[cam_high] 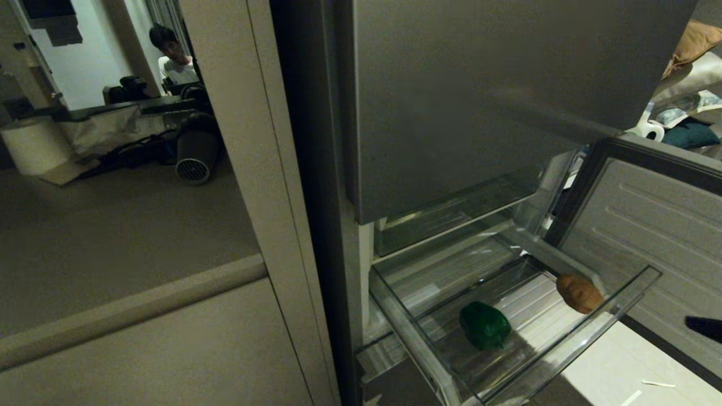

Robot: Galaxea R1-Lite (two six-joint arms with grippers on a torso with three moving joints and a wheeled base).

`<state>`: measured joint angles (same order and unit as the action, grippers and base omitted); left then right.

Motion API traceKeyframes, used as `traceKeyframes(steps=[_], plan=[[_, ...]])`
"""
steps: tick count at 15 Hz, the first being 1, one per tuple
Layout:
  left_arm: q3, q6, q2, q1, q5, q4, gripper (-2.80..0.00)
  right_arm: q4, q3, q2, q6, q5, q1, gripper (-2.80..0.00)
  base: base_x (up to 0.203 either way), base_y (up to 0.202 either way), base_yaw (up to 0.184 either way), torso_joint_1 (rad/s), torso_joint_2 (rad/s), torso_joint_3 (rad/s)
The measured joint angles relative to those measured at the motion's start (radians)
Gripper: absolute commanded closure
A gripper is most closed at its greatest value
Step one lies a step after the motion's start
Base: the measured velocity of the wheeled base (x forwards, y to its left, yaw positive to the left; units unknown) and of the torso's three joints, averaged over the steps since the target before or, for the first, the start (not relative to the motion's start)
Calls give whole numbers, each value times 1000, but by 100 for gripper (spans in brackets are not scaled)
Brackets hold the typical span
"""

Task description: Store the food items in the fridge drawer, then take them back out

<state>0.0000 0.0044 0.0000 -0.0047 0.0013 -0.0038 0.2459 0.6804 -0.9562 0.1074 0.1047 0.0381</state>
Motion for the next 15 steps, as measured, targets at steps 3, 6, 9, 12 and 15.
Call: traceKeyframes(steps=[3,6,9,12,15], plan=[[0,0,0,0,0,0,0,8,151,-296,-24,19,53,0,0,0,0,0,0,0],[0,0,0,0,0,0,0,12,253,-483,-42,19,130,0,0,0,0,0,0,0],[0,0,0,0,0,0,0,5,304,-602,-42,2,218,-280,0,0,0,0,0,0],[0,0,0,0,0,0,0,1,365,-698,-41,-82,300,-280,0,0,0,0,0,0],[0,0,0,0,0,0,0,0,419,-780,-39,-159,351,-280,0,0,0,0,0,0]])
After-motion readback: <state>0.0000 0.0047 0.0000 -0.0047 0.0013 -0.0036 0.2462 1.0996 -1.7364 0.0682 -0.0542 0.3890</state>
